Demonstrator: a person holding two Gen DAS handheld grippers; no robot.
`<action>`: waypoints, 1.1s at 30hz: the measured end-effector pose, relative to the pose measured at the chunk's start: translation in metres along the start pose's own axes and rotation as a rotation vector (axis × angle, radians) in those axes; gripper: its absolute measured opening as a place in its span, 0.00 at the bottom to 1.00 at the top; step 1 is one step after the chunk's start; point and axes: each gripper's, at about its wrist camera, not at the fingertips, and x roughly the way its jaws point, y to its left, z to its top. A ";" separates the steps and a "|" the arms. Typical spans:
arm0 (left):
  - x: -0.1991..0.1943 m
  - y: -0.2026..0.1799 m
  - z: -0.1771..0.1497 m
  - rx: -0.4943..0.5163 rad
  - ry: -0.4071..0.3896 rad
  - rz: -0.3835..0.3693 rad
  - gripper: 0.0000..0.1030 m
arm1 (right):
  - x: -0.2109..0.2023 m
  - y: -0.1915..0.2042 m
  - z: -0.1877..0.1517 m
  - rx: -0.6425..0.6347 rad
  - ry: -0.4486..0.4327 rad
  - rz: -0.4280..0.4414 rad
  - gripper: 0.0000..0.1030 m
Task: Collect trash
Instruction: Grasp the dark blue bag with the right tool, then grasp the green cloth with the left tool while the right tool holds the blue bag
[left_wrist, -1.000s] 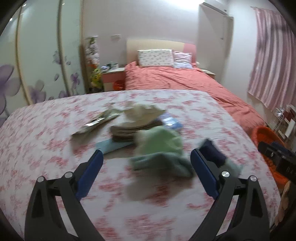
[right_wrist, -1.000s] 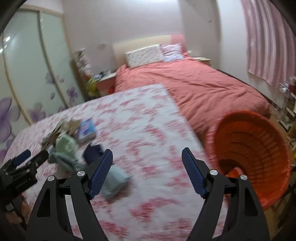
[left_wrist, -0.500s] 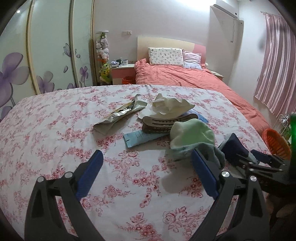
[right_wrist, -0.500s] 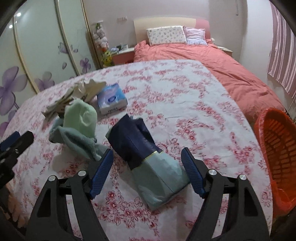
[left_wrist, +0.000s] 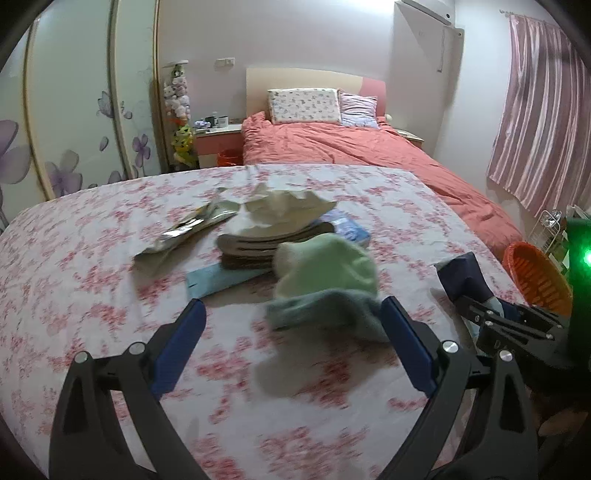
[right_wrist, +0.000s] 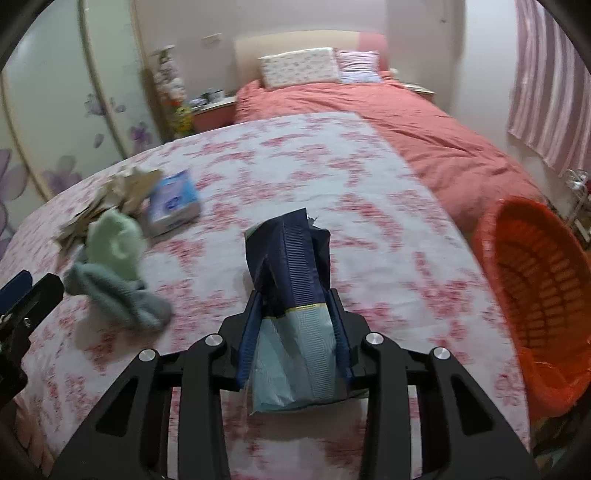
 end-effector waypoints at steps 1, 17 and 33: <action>0.002 -0.003 0.002 -0.001 0.003 0.000 0.90 | 0.000 -0.001 0.000 0.002 0.000 0.003 0.34; 0.039 -0.001 -0.010 -0.014 0.125 0.005 0.42 | 0.000 -0.007 -0.002 0.006 0.008 0.027 0.31; 0.019 0.061 -0.023 -0.096 0.117 0.072 0.20 | 0.000 -0.004 -0.003 -0.002 0.005 0.040 0.26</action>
